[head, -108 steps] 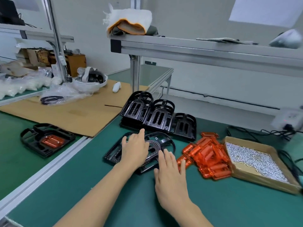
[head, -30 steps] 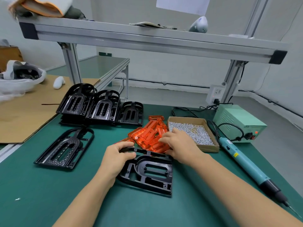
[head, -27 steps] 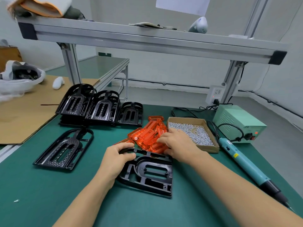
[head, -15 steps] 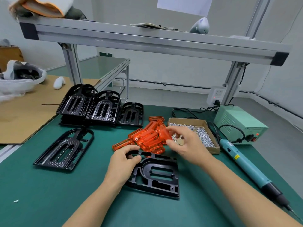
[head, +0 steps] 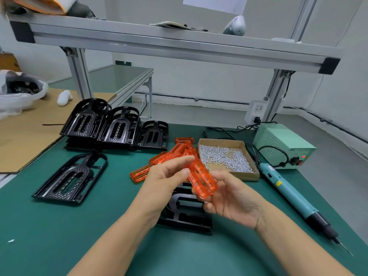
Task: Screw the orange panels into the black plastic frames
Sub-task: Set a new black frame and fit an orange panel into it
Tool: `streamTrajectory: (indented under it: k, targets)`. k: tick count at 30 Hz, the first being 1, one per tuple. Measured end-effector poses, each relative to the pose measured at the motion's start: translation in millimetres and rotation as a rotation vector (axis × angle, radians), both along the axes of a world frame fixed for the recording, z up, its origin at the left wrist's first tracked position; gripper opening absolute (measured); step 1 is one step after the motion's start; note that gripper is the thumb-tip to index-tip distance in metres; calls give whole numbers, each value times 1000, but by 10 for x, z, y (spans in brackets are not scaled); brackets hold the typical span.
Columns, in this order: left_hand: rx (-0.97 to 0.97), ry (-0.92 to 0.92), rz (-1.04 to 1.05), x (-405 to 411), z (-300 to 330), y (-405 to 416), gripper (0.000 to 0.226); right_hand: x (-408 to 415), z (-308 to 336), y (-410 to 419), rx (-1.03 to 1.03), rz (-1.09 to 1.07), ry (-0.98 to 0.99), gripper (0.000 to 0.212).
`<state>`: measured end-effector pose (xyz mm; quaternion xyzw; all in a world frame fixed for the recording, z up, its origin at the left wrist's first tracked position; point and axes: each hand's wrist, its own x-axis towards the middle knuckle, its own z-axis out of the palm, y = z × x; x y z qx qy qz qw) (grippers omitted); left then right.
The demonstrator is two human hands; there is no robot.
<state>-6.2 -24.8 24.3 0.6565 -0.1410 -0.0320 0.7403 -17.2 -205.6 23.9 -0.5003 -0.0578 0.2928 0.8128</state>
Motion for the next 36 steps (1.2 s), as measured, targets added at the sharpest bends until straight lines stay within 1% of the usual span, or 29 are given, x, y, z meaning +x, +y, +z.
streamTrajectory:
  k: [4,8,11,16,17,18,21,22,24,26,30,31,33,34,36]
  targets:
    - [-78,76,45,-17,-18,3,27,-14,-10,-20,-55,-30,-5,35]
    - [-147,113,64,-24,-21,31,25,2,-25,-8,-157,-108,-86,32]
    - [-166,134,75,-12,-24,46,24,7,-25,-22,-219,-117,-147,30]
    - [-177,147,105,16,-44,42,17,29,15,-3,-320,-164,-197,55]
    - [-174,143,111,23,-47,37,16,29,20,1,-337,-179,-207,57]
    - [-156,130,118,30,-47,30,15,27,23,6,-345,-185,-215,53]
    - [-65,43,131,53,-17,-25,19,-5,17,53,-385,-182,-274,19]
    - [-48,16,126,52,1,-50,20,-13,11,78,-407,-204,-302,12]
    - [-19,-20,108,49,18,-94,25,-16,2,131,-407,-289,-325,10]
    - [28,-16,93,39,-6,-115,29,-17,17,157,-355,-384,-299,12]
    - [63,16,48,42,-20,-82,26,-45,33,133,-352,-426,-275,13]
    - [71,23,50,63,-12,-62,27,-48,32,118,-373,-453,-289,15]
    - [115,41,45,111,-9,-11,26,-48,27,69,-454,-528,-362,10]
    - [155,44,36,132,-23,16,25,-49,22,42,-510,-555,-410,8]
    - [275,30,29,157,-81,66,25,-46,-13,-1,-628,-561,-478,14]
